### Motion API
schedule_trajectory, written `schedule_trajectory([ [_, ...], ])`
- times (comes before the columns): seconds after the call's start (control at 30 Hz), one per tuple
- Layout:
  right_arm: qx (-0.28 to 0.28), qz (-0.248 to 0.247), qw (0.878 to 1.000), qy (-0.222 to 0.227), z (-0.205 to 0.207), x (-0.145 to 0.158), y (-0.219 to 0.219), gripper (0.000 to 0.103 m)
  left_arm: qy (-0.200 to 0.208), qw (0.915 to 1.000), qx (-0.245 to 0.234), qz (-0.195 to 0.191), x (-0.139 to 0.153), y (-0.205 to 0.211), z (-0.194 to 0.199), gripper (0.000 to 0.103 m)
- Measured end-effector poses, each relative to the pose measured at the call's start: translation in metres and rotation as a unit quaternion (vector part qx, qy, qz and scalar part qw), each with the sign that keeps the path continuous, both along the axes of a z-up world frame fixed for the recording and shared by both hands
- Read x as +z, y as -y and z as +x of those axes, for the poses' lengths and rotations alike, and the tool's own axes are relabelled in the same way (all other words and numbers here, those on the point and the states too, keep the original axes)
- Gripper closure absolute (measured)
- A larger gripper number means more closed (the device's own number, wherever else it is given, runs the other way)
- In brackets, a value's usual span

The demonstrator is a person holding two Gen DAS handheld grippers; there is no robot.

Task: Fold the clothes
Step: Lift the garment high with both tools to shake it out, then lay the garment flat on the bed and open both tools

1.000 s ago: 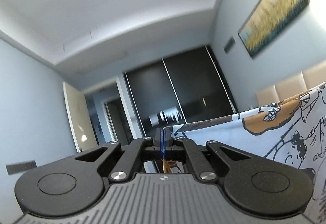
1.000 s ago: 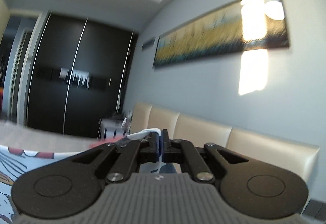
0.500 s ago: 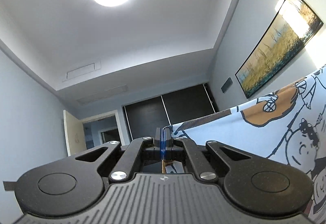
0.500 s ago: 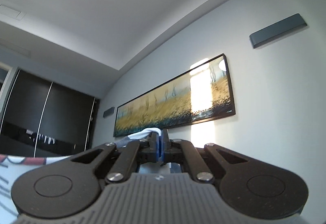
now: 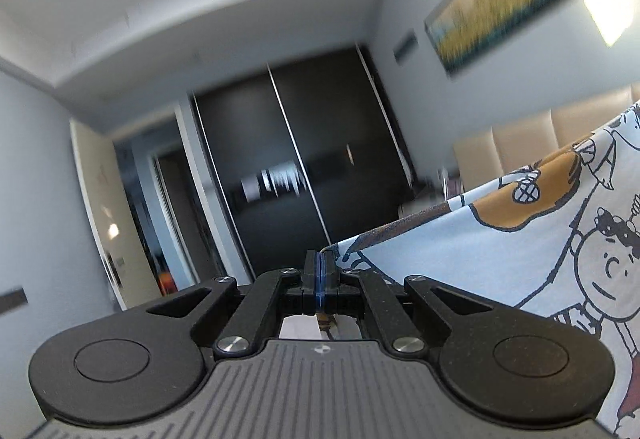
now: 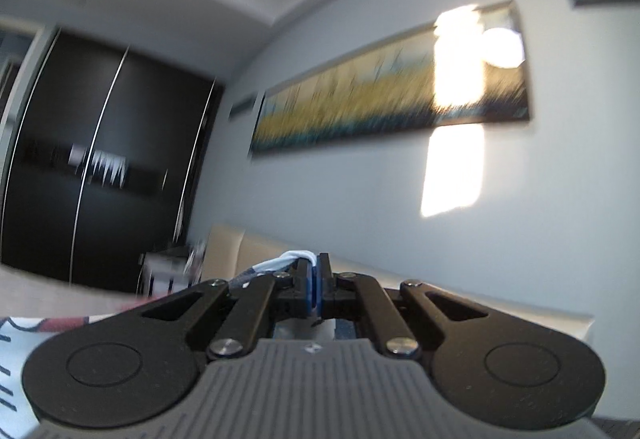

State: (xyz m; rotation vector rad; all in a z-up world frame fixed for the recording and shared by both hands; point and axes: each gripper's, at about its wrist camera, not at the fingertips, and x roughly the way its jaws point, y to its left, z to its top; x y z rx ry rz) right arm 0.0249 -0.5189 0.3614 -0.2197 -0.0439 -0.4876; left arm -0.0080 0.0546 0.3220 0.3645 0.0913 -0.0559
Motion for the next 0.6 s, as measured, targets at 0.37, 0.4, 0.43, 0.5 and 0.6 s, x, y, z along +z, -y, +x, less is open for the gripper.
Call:
schedule_trajectory([
  [0.37, 0.014, 0.015, 0.976, -0.215, 0.213, -0.169, -0.016, 0.1, -0.209, 0.9744, 0.054, 0.062, -0.147, 0.007, 0.213, 0.103],
  [0.4, 0.013, 0.014, 0.973, -0.23, 0.232, -0.186, -0.02, 0.1, -0.229, 0.9697, 0.058, 0.064, -0.163, 0.007, 0.232, 0.103],
  [0.43, 0.013, 0.014, 0.969, -0.245, 0.253, -0.204, -0.024, 0.1, -0.247, 0.9645, 0.062, 0.07, -0.18, 0.008, 0.251, 0.103],
  [0.5, 0.009, 0.013, 0.962, -0.272, 0.294, -0.238, -0.032, 0.1, -0.279, 0.9534, 0.071, 0.091, -0.216, 0.012, 0.285, 0.103],
  [0.6, 0.009, 0.016, 0.951, -0.31, 0.348, -0.282, -0.041, 0.1, -0.325, 0.9355, 0.081, 0.114, -0.269, 0.015, 0.328, 0.103],
])
